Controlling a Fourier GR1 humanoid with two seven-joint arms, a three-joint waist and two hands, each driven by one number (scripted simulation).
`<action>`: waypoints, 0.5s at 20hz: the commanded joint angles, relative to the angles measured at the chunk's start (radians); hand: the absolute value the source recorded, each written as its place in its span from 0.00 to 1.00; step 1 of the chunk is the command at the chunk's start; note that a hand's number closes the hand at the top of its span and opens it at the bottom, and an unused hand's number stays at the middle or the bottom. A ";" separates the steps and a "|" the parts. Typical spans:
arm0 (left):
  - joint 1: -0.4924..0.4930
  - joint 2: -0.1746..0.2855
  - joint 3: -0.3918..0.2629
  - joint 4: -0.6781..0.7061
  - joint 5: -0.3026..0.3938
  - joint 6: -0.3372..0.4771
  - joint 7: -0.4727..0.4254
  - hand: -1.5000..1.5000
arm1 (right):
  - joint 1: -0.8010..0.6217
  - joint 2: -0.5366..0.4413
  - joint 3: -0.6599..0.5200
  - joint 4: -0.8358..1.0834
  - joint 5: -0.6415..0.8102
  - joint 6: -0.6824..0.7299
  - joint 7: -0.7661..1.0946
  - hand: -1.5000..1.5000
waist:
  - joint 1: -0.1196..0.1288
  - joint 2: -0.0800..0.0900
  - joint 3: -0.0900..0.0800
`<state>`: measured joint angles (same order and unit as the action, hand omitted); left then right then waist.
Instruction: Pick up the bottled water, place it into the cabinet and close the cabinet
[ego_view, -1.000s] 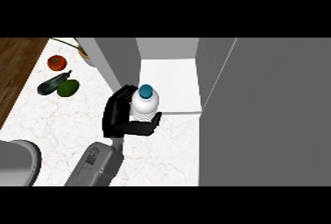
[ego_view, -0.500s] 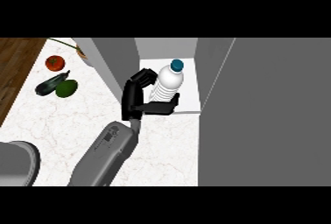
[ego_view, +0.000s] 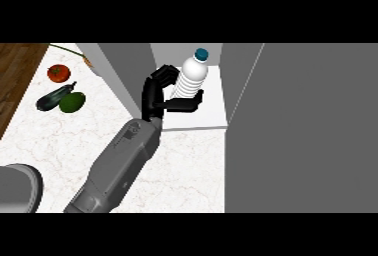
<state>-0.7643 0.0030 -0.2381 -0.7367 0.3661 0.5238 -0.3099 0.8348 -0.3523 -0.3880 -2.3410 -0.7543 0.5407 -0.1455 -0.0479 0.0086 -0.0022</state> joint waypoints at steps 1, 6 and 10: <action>-0.046 -0.003 -0.001 0.114 0.063 0.010 -0.075 1.00 | 0.016 0.039 0.037 -0.133 -0.072 -0.038 0.050 0.00 | -0.005 0.002 0.000; -0.181 -0.003 0.032 0.229 0.058 0.050 -0.106 1.00 | 0.051 0.035 0.001 -0.155 -0.073 -0.014 0.036 0.00 | -0.017 0.002 0.000; -0.254 -0.003 0.036 0.339 0.046 0.066 -0.127 1.00 | 0.039 0.051 0.022 -0.131 -0.056 -0.003 0.022 0.00 | -0.023 0.006 0.000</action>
<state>-0.9429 0.0014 -0.2037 -0.4836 0.4236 0.5653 -0.4242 0.8364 -0.3387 -0.3807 -2.3340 -0.7756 0.5646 -0.1566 -0.0651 0.0129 -0.0021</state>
